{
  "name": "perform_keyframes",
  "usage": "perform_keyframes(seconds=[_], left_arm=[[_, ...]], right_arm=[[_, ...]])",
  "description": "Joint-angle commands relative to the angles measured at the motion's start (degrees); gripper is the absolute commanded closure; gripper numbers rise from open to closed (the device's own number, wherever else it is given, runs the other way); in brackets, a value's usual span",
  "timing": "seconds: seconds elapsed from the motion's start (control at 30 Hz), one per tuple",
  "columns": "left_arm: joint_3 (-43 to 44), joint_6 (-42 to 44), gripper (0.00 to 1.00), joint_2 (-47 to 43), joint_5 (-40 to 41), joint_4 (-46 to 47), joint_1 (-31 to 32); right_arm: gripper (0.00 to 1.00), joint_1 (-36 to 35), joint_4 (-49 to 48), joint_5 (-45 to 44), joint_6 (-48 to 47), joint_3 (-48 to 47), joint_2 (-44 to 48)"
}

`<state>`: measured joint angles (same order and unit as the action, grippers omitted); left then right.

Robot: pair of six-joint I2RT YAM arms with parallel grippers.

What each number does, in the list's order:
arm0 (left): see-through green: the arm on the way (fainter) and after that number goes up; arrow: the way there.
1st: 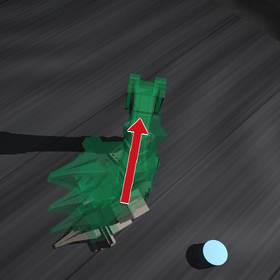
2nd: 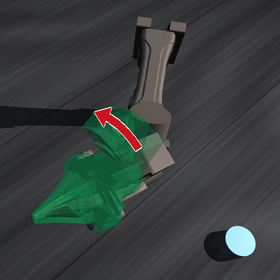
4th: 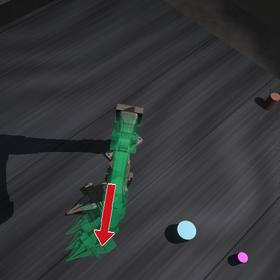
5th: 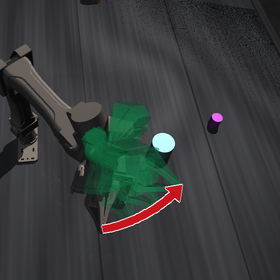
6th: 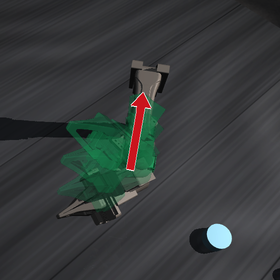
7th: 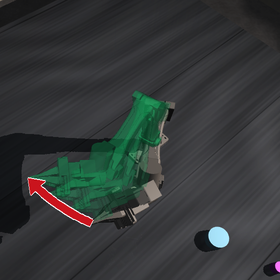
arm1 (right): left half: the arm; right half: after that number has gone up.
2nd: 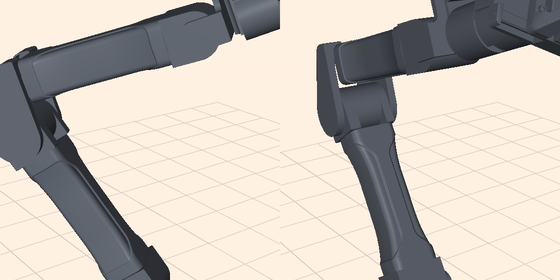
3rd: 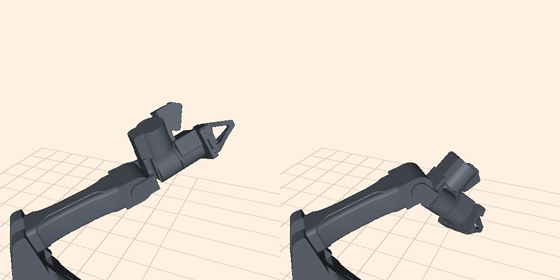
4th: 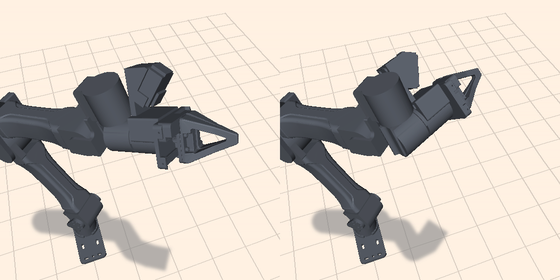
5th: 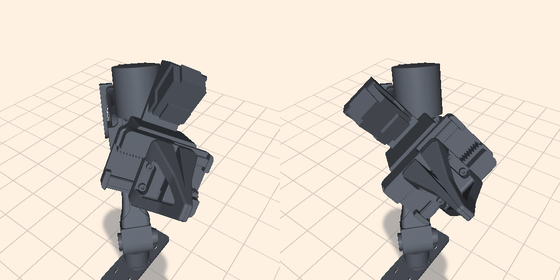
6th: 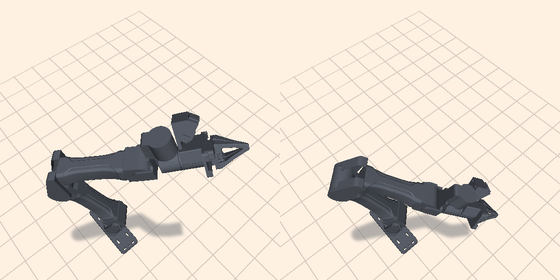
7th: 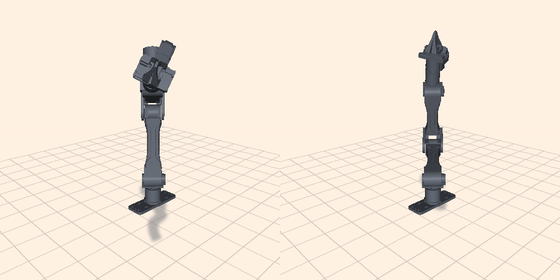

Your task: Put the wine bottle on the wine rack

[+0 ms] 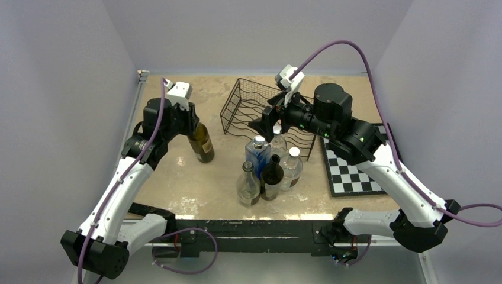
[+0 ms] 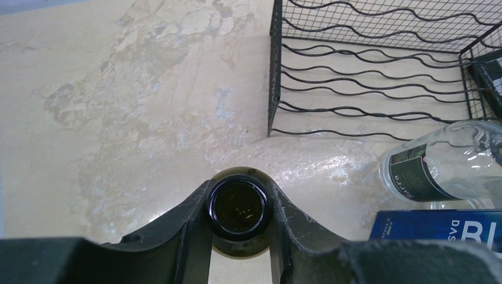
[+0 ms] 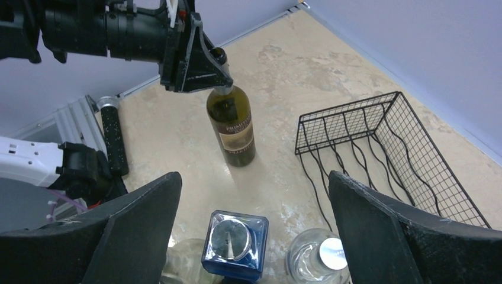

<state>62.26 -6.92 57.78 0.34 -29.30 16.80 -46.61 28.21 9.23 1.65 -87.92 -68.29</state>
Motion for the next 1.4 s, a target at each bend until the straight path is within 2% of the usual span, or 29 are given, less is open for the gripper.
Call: perform_keyframes(seconds=[0.0, 0.27, 0.5, 0.7, 1.0, 1.37], left_arm=[[13.51, -2.11, 1.00, -2.85, 2.19, -0.09, 0.25], [33.86, -4.40, 1.00, 2.25, -2.17, -13.27, 0.34], [45.83, -7.77, 1.00, 4.76, -10.39, -16.84, 0.34], [49.04, -9.74, 1.00, 5.08, -15.73, -16.11, 0.34], [49.31, -12.42, 1.00, 5.22, -21.16, -14.22, 0.34], [51.04, -15.04, 1.00, 4.46, -26.60, -12.29, 0.34]], right_arm=[[0.01, -0.56, -5.53, 5.68, -1.35, -2.10, -0.77], [0.02, -2.08, -10.76, 12.25, 0.33, -6.43, -6.77], [0.02, -4.25, -15.82, 13.12, -0.57, -10.23, -12.39], [0.01, -5.21, -17.55, 16.89, -3.62, -11.37, -15.72], [0.01, -6.16, -15.99, 17.78, -6.52, -11.28, -19.49], [0.01, -6.82, -17.29, 13.68, -8.59, -8.63, -21.88]])
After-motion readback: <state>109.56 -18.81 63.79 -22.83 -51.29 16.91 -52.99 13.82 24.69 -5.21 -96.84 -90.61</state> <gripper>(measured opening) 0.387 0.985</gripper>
